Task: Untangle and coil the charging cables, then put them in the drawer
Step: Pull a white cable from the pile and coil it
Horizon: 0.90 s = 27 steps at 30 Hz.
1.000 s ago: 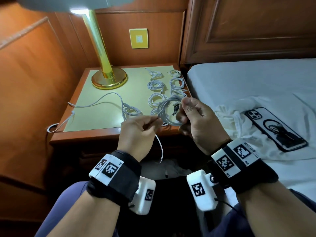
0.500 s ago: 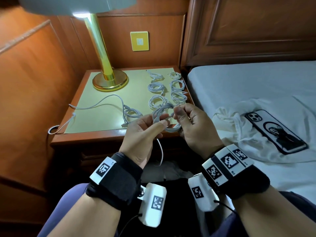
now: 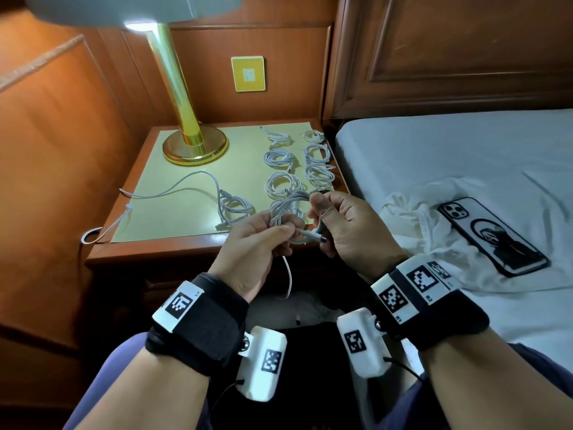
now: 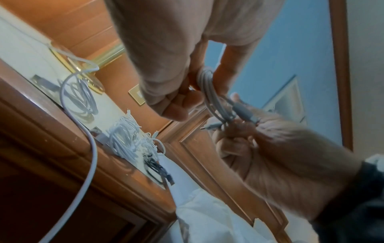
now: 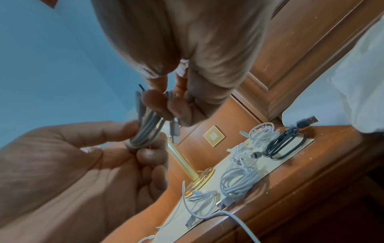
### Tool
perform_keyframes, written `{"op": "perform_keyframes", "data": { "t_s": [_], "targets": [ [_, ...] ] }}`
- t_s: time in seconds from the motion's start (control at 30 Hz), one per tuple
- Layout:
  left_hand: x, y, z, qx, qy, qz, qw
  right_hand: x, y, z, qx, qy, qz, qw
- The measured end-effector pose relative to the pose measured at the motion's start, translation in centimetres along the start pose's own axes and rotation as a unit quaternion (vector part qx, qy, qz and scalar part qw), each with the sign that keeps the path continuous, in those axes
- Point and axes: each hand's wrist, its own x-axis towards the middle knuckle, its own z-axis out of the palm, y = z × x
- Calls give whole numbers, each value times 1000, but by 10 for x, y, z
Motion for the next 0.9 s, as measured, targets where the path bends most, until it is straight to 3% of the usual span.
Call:
{"op": "perform_keyframes", "data": {
  "t_s": [0.23, 0.4, 0.53, 0.67, 0.77, 0.9],
  "targets": [
    [-1, -3, -8, 185, 10, 74, 980, 0, 1, -3, -64, -19, -40, 997],
    [-2, -2, -10, 264, 17, 84, 961, -1, 2, -3, -118, 1, -67, 991],
    [-2, 2, -10, 399, 15, 142, 906, 2, 9, -1, -140, 19, -49, 989],
    [-4, 6, -6, 449, -15, 173, 876, 5, 13, 3, -121, 16, 7, 992],
    [-3, 2, -11, 439, -29, 134, 888, 6, 14, 0, -113, 18, 31, 993],
    [1, 4, -17, 291, 20, 74, 954, 4, 6, 0, -37, 16, 40, 998]
  ]
}}
